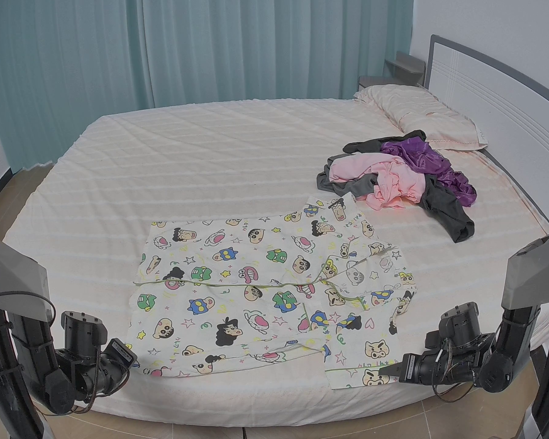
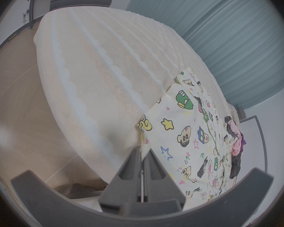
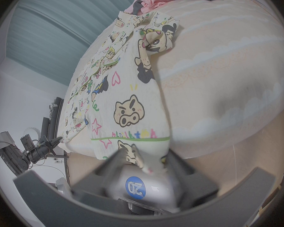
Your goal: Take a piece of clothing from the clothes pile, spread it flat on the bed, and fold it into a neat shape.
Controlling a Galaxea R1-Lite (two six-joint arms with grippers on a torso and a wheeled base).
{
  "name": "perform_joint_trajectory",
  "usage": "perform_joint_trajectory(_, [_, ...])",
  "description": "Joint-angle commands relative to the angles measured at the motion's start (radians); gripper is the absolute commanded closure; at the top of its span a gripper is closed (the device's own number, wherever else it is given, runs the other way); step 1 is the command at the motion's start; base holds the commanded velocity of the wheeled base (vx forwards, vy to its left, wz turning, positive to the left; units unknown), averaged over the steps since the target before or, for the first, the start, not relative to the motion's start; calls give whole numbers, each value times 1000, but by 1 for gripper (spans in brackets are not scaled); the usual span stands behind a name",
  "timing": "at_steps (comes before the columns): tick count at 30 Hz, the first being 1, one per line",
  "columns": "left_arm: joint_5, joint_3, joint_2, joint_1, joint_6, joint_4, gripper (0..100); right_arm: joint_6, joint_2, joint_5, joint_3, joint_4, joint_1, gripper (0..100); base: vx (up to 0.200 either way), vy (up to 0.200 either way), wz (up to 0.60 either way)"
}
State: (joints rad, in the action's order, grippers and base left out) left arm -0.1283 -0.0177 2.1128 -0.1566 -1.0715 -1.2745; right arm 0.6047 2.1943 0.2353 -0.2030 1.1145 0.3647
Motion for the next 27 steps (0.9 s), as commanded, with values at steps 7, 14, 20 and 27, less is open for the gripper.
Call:
perform_joint_trajectory(7, [-1, 18, 4, 0, 2, -2, 100, 1, -30, -4, 36, -2, -6, 100, 0, 0, 0])
perform_joint_trajectory(14, [-5, 18, -45, -1, 15, 0, 100, 0, -131, -5, 120, -2, -20, 100, 0, 0, 0])
perform_joint_trajectory(20, [-8, 18, -157, -26, 68, 69, 100, 0, -228, -5, 191, -4, -23, 100, 0, 0, 0])
perform_joint_trajectory(27, [-14, 18, -229, -40, 252, 279, 100, -2, -344, -7, 203, -62, -43, 100, 0, 0, 0])
